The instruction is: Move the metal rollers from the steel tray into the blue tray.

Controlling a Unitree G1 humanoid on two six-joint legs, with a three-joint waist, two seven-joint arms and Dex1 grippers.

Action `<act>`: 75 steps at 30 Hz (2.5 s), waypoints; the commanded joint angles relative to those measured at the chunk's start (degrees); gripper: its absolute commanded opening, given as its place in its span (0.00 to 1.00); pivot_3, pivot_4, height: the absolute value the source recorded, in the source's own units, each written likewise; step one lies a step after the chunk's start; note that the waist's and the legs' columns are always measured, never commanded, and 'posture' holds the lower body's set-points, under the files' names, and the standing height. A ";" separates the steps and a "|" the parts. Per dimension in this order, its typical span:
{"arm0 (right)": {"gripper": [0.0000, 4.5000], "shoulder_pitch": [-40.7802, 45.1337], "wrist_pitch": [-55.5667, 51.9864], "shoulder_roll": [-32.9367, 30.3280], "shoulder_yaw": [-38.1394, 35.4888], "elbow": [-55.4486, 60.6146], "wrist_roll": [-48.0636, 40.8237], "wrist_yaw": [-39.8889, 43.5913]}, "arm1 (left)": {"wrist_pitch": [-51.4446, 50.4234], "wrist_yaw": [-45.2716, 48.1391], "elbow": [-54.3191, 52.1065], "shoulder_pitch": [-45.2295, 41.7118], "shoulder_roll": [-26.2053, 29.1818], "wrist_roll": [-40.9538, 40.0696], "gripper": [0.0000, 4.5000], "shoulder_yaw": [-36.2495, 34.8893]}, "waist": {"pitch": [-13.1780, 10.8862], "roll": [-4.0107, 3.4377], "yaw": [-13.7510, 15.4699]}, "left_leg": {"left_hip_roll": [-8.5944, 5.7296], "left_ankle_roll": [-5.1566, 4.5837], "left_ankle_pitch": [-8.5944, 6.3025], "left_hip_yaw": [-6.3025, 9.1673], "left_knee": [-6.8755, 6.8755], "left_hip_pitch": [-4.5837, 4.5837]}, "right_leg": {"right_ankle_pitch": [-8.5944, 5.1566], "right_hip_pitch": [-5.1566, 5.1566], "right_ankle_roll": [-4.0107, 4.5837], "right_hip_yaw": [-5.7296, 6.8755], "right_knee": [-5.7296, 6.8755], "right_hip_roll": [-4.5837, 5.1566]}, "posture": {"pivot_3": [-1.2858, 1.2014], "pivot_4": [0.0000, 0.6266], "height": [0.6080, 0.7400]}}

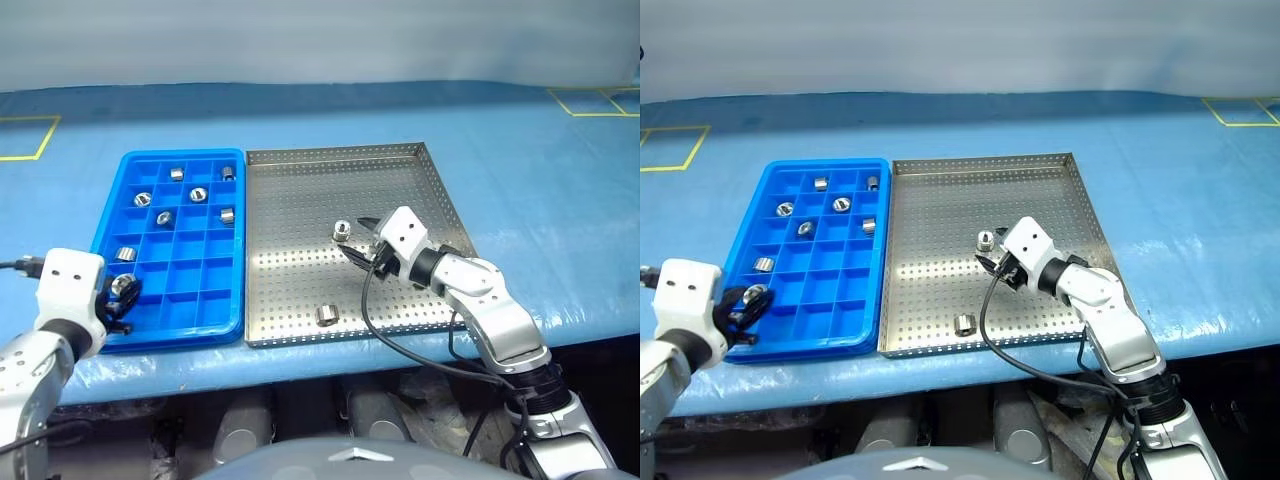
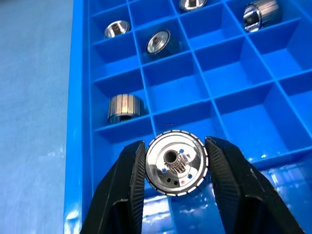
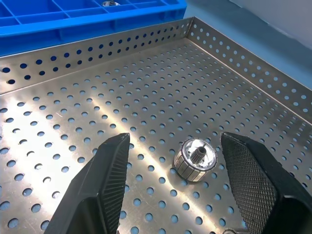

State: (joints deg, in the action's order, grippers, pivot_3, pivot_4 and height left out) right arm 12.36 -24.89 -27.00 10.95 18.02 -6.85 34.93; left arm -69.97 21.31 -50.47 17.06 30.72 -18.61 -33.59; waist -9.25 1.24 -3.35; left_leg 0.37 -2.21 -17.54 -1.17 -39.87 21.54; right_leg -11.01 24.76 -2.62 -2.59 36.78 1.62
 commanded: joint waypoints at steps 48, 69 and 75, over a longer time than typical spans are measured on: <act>0.70 2.14 2.47 0.91 0.18 -1.35 0.85 1.48 | 4.76 -6.73 8.98 -0.98 -5.36 0.16 0.80 -10.57 | 0.08 0.14 1.24 | 0.06 0.11 0.03 0.06 0.09 -0.08 | -0.06 -0.04 0.16 0.10 0.04 0.02 | 0.51 0.24 1.00; 0.70 0.72 2.28 0.51 -0.57 -0.42 0.80 0.82 | 15.99 -15.86 15.48 -10.57 -6.59 0.95 0.86 -18.18 | 0.11 0.20 0.67 | 0.07 0.13 0.02 0.05 0.15 -0.08 | -0.04 -0.02 0.20 0.12 -0.01 -0.02 | 0.49 0.24 1.00; 0.70 1.41 2.41 0.77 -0.06 -1.01 0.86 1.08 | 16.72 -20.56 18.55 -6.78 -6.31 7.45 0.86 -15.90 | 0.16 0.27 1.19 | 0.06 0.13 0.01 0.08 0.15 -0.08 | -0.04 -0.04 0.20 0.14 -0.02 0.02 | 0.50 0.24 1.00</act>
State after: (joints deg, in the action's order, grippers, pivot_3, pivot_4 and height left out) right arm 12.83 -23.75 -26.31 11.74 15.86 -5.80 36.00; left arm -54.28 2.00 -32.58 9.36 23.63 -13.66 -50.41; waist -9.09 1.52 -2.15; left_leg 0.43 -2.09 -17.53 -1.10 -39.73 21.46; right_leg -11.05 24.72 -2.42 -2.45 36.77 1.64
